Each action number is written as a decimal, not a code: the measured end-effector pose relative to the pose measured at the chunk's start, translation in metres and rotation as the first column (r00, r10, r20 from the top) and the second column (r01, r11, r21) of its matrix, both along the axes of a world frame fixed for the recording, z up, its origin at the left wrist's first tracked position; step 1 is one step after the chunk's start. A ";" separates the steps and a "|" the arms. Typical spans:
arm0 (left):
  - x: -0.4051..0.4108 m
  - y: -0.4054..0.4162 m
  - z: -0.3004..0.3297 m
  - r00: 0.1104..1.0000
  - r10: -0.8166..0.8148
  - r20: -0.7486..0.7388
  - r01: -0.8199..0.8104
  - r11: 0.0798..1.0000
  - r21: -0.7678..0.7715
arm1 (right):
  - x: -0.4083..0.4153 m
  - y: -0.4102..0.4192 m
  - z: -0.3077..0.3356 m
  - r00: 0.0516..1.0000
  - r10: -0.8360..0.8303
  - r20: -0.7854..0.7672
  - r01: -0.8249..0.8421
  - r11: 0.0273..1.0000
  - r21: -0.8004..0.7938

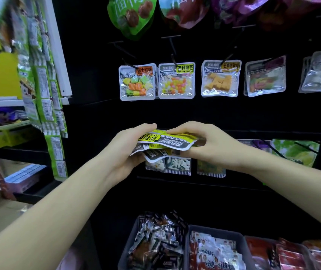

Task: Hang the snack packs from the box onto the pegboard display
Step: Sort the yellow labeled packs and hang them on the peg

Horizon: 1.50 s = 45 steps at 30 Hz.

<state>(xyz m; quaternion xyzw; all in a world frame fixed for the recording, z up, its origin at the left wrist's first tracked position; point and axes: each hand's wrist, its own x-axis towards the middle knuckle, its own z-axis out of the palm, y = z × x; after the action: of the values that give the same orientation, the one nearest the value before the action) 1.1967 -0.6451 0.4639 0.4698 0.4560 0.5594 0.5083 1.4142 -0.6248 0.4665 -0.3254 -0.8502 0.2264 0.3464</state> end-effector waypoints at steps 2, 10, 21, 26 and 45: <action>-0.003 0.000 0.001 1.000 -0.024 -0.005 0.024 0.999 -0.021 | -0.002 -0.001 -0.004 0.998 -0.021 -0.051 0.021 1.000 0.005; -0.014 0.014 -0.003 0.988 0.088 0.123 -0.073 0.990 -0.122 | -0.008 0.000 -0.007 0.954 0.021 -0.299 -0.100 0.962 -0.254; -0.027 0.023 -0.009 0.986 0.165 -0.012 -0.163 0.984 0.077 | -0.017 0.042 0.024 0.771 -0.265 -0.580 -0.007 0.906 -0.423; -0.026 0.029 -0.003 0.989 0.146 -0.032 -0.140 0.980 0.143 | -0.031 0.072 0.046 0.761 -0.267 -0.591 0.046 0.931 -0.361; -0.013 0.058 0.017 0.991 0.131 -0.025 -0.124 0.973 0.193 | -0.044 0.098 0.087 0.734 -0.283 -0.617 0.108 0.946 -0.306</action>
<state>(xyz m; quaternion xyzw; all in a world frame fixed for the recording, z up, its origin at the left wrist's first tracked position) 1.1837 -0.5869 0.4807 0.4964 0.4390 0.6231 0.4154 1.3705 -0.5269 0.5531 -0.3551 -0.6007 0.3926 0.5991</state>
